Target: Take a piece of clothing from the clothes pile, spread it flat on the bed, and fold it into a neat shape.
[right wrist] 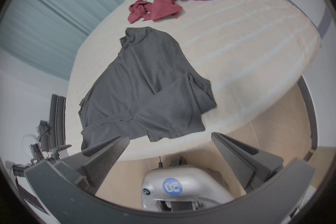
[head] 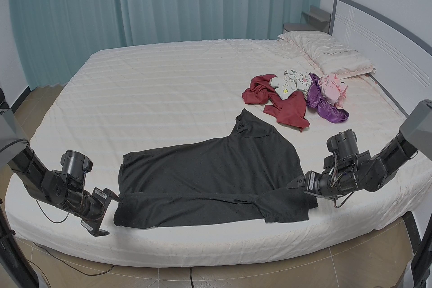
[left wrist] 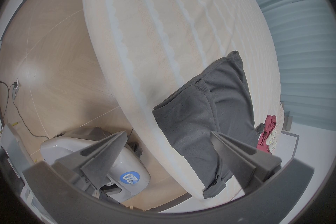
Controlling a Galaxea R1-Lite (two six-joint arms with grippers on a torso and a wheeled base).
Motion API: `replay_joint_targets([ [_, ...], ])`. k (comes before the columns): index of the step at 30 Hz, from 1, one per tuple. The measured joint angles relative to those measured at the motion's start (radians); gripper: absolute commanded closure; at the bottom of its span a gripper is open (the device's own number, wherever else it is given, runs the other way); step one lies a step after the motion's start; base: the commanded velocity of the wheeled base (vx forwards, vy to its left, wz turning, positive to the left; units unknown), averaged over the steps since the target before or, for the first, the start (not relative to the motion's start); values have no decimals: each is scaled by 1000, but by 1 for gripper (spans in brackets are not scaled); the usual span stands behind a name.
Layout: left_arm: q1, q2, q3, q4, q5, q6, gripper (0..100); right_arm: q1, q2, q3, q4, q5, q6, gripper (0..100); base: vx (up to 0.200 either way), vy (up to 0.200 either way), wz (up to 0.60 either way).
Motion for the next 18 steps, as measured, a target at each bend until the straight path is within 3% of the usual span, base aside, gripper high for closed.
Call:
replay_joint_targets([
  [7, 0, -1, 0, 0, 0, 0, 0, -24, 137, -41, -77, 18, -104, 0, 0, 0, 0],
  [18, 0, -1, 0, 0, 0, 0, 0, -56, 281, -151, -153, 29, -102, 0, 0, 0, 0],
])
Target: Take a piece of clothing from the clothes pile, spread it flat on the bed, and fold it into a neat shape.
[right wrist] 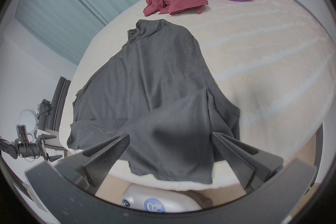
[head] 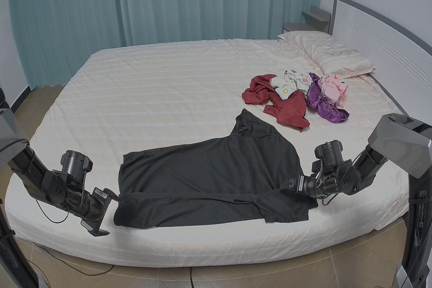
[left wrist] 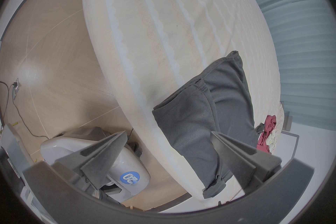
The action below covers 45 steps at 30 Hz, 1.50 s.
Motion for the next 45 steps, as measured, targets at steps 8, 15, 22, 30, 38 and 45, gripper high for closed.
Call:
replay_joint_targets([
  [8, 0, 0, 0, 0, 0, 0, 0, -20, 37, -47, -2, -1, 9, 100, 0, 0, 0],
  [15, 0, 0, 0, 0, 0, 0, 0, -40, 42, -68, -3, -6, 32, 100, 0, 0, 0],
  [22, 0, 0, 0, 0, 0, 0, 0, -57, 44, -104, -2, -8, 76, 100, 0, 0, 0],
  [30, 0, 0, 0, 0, 0, 0, 0, -71, 53, -140, 0, -9, 135, 100, 0, 0, 0],
  [38, 0, 0, 0, 0, 0, 0, 0, -75, 65, -165, -2, -8, 160, 100, 0, 0, 0],
  [45, 0, 0, 0, 0, 0, 0, 0, -83, 69, -177, -2, -9, 167, 0, 0, 0, 0],
])
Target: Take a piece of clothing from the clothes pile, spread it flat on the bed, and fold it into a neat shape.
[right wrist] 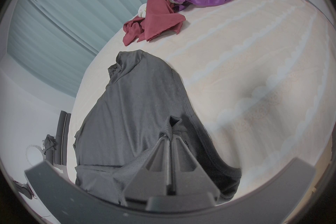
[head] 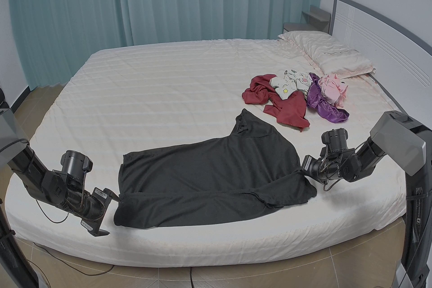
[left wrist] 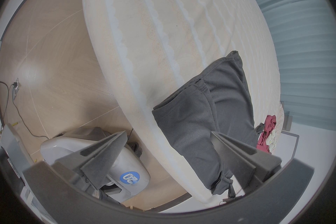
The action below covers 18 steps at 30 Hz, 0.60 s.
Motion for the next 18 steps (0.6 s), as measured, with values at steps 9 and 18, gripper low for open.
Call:
replay_joint_targets([
  [9, 0, 0, 0, 0, -3, 1, 0, -8, -8, 13, 1, -1, 1, 0, 0, 0, 0],
  [18, 1, -9, 9, 0, -37, 15, 0, -29, -89, 116, 3, 3, 10, 0, 0, 0, 0],
])
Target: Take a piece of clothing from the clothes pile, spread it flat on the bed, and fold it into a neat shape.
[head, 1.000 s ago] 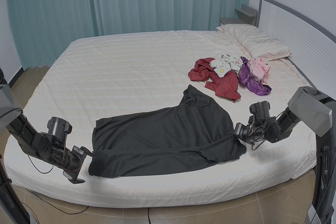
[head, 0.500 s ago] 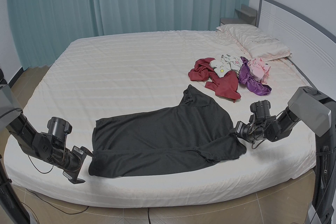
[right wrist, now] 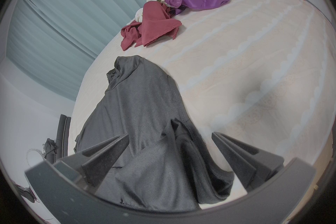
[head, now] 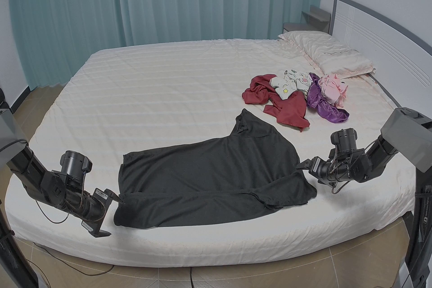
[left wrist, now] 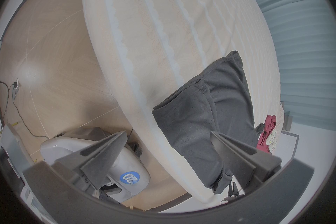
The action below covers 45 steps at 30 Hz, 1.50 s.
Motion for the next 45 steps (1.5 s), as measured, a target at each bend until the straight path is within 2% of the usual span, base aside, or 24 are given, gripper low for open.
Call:
replay_joint_targets([
  [7, 1, -8, 0, 1, -3, 3, 0, -4, -117, 182, -5, 10, 2, 0, 0, 0, 0],
  [10, 3, -11, 1, 1, -5, 2, 0, -4, -162, 259, -31, 34, 6, 0, 0, 0, 0],
  [17, 3, -18, 5, 1, -6, 2, 0, 0, -223, 419, -242, 94, 39, 0, 0, 0, 0],
  [19, 3, -19, 6, 1, -8, 3, 0, 1, -231, 444, -264, 98, 43, 0, 100, 0, 0],
  [27, 3, -22, 6, 1, -9, 3, 0, 4, -251, 489, -272, 100, 38, 0, 200, 0, 0],
  [40, -2, -21, 15, 0, -2, 11, 0, 9, -257, 511, -274, 101, 10, 0, 0, 0, 0],
  [45, -23, -13, 27, -32, 24, 73, 0, 9, -260, 517, -275, 100, 4, 0, 0, 0, 0],
])
